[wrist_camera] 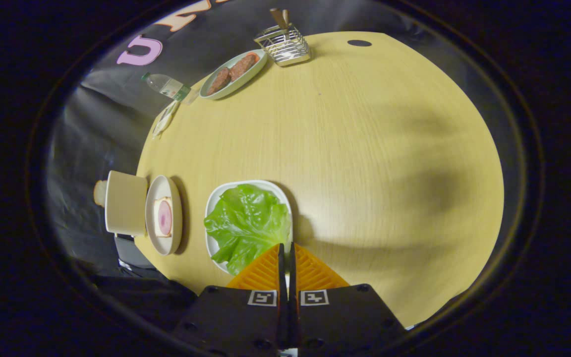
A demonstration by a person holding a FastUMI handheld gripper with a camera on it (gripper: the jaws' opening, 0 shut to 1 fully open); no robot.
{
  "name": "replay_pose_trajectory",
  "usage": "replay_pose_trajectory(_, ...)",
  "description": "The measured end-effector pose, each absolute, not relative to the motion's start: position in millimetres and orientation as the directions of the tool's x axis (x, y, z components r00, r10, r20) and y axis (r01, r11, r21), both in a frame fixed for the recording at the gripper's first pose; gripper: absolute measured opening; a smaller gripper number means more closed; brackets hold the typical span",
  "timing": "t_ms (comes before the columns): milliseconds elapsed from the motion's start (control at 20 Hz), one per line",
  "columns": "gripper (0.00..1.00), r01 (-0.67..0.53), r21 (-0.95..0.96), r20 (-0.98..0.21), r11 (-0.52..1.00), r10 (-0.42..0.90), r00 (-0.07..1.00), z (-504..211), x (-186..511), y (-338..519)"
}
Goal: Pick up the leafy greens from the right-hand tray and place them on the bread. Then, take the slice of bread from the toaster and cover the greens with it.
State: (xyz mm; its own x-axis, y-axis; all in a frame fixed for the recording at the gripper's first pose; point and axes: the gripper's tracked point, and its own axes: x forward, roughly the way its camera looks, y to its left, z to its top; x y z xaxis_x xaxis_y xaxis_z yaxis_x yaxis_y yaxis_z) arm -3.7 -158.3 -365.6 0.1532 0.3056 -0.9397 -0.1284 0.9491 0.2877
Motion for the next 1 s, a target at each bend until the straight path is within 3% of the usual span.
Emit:
replay_pose_trajectory(550,0.04,-0.14,0.413,-0.868,0.9,0.436,0.239,-292,-12,-102)
replay_pose_trajectory(1000,0.04,-0.231,0.571,-0.753,0.788,0.615,0.234,-225,-41,26)
